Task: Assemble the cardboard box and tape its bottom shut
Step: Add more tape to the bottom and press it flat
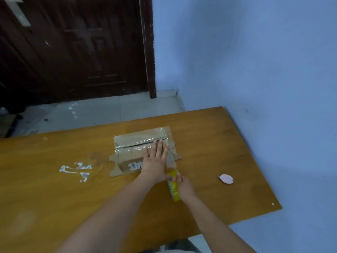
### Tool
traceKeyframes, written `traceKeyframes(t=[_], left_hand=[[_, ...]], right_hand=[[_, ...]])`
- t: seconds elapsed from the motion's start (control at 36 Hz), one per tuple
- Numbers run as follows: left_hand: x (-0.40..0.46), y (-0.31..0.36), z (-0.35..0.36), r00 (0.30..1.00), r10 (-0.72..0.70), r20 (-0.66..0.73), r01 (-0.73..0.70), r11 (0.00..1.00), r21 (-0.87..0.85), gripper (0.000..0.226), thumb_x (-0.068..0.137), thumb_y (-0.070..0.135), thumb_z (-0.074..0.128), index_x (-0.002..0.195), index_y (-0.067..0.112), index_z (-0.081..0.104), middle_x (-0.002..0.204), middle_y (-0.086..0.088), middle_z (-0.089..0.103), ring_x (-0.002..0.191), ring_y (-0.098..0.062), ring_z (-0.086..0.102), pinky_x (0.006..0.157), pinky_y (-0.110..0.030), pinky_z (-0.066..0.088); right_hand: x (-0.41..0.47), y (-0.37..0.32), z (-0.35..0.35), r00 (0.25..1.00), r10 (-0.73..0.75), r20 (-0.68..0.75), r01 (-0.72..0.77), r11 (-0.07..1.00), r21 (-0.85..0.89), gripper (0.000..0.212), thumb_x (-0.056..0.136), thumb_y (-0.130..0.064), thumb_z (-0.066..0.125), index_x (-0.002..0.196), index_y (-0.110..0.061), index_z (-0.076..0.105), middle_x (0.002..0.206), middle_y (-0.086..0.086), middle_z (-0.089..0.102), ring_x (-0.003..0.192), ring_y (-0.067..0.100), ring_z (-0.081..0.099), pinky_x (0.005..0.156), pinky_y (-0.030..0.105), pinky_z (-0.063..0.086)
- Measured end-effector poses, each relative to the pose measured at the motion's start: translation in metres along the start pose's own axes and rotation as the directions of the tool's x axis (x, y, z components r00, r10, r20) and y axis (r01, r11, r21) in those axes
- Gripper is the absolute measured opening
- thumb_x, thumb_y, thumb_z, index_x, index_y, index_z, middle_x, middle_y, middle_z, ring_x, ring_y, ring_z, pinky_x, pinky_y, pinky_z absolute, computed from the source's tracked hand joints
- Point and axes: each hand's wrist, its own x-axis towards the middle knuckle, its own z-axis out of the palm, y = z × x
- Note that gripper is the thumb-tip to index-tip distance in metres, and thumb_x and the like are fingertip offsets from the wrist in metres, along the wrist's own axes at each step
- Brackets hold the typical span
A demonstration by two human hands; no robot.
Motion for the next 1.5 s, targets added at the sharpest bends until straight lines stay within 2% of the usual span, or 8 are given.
traceKeyframes(t=[0.25, 0.47, 0.58, 0.69, 0.81, 0.89, 1.08, 1.5], left_hand=[[-0.003, 0.002, -0.005, 0.999, 0.042, 0.017, -0.042, 0.999, -0.006, 0.132, 0.061, 0.089, 0.044, 0.145, 0.014, -0.024, 0.151, -0.014, -0.032, 0.137, -0.032, -0.032, 0.112, -0.06, -0.007], [-0.003, 0.003, -0.005, 0.999, 0.009, 0.031, -0.01, 1.0, 0.024, 0.137, 0.056, 0.092, 0.042, 0.143, 0.014, -0.027, 0.149, -0.013, -0.035, 0.137, -0.032, -0.033, 0.111, -0.06, -0.008], [0.0, 0.002, -0.002, 0.999, -0.002, 0.032, 0.001, 1.0, 0.018, 0.139, 0.053, 0.094, 0.043, 0.142, 0.015, -0.029, 0.149, -0.012, -0.037, 0.134, -0.031, -0.037, 0.11, -0.058, -0.011], [0.002, 0.0, 0.001, 1.0, -0.004, 0.02, 0.004, 1.0, 0.013, 0.139, 0.051, 0.095, 0.042, 0.136, 0.016, -0.035, 0.145, -0.01, -0.041, 0.131, -0.029, -0.04, 0.109, -0.057, -0.015], [0.003, -0.002, 0.001, 1.0, -0.003, 0.02, 0.003, 1.0, 0.003, 0.139, 0.05, 0.095, 0.042, 0.134, 0.017, -0.036, 0.143, -0.008, -0.042, 0.131, -0.027, -0.039, 0.109, -0.057, -0.014], [0.003, -0.001, 0.0, 0.999, -0.003, 0.034, 0.003, 1.0, -0.003, 0.139, 0.051, 0.094, 0.044, 0.137, 0.017, -0.034, 0.143, -0.008, -0.042, 0.131, -0.028, -0.04, 0.11, -0.056, -0.014], [0.0, -0.001, -0.004, 0.999, 0.001, 0.044, -0.001, 1.0, -0.002, 0.138, 0.055, 0.091, 0.047, 0.137, 0.016, -0.034, 0.144, -0.008, -0.041, 0.131, -0.027, -0.039, 0.11, -0.055, -0.014], [-0.001, 0.003, -0.009, 0.997, -0.039, 0.069, 0.037, 0.999, 0.02, 0.136, 0.054, 0.092, 0.046, 0.132, 0.018, -0.038, 0.146, -0.008, -0.039, 0.131, -0.027, -0.039, 0.109, -0.053, -0.017]], right_hand=[[0.001, 0.002, -0.005, 0.998, 0.049, 0.027, -0.051, 0.995, 0.083, 0.043, 0.1, -0.038, 0.035, 0.086, -0.012, 0.067, 0.093, 0.016, 0.066, 0.085, 0.027, 0.06, 0.069, 0.03, 0.036], [0.003, -0.006, -0.017, 0.986, 0.093, 0.137, -0.105, 0.991, 0.081, 0.039, 0.099, -0.038, 0.038, 0.1, -0.008, 0.063, 0.093, 0.01, 0.055, 0.085, 0.02, 0.05, 0.07, 0.026, 0.032], [0.004, -0.004, -0.027, 0.963, 0.078, 0.257, -0.133, 0.971, 0.201, 0.033, 0.099, -0.039, 0.039, 0.097, -0.014, 0.06, 0.094, 0.01, 0.06, 0.088, 0.023, 0.058, 0.072, 0.026, 0.038], [0.016, 0.009, -0.058, 0.984, 0.107, 0.139, -0.148, 0.932, 0.331, 0.036, 0.099, -0.034, 0.041, 0.077, -0.011, 0.057, 0.073, 0.006, 0.056, 0.065, 0.018, 0.053, 0.066, 0.028, 0.041], [0.033, 0.042, -0.106, 0.968, 0.074, -0.238, -0.078, 0.997, -0.009, 0.021, 0.096, -0.02, 0.046, 0.1, -0.005, 0.059, 0.101, 0.013, 0.06, 0.086, 0.027, 0.054, 0.07, 0.029, 0.036], [0.043, 0.069, -0.135, 0.927, 0.037, -0.373, -0.109, 0.979, -0.174, 0.024, 0.089, -0.016, 0.056, 0.109, -0.002, 0.055, 0.117, 0.015, 0.048, 0.104, 0.033, 0.052, 0.082, 0.034, 0.04], [0.052, 0.113, -0.152, 0.964, -0.025, -0.264, -0.125, 0.835, -0.535, 0.055, 0.087, -0.043, 0.058, 0.123, -0.006, 0.042, 0.132, 0.015, 0.032, 0.124, 0.032, 0.031, 0.095, 0.04, 0.039], [0.053, 0.126, -0.146, 0.955, -0.219, -0.2, 0.005, 0.687, -0.726, 0.035, 0.096, -0.038, 0.04, 0.122, -0.016, 0.047, 0.123, 0.003, 0.044, 0.115, 0.019, 0.043, 0.083, 0.029, 0.045]])
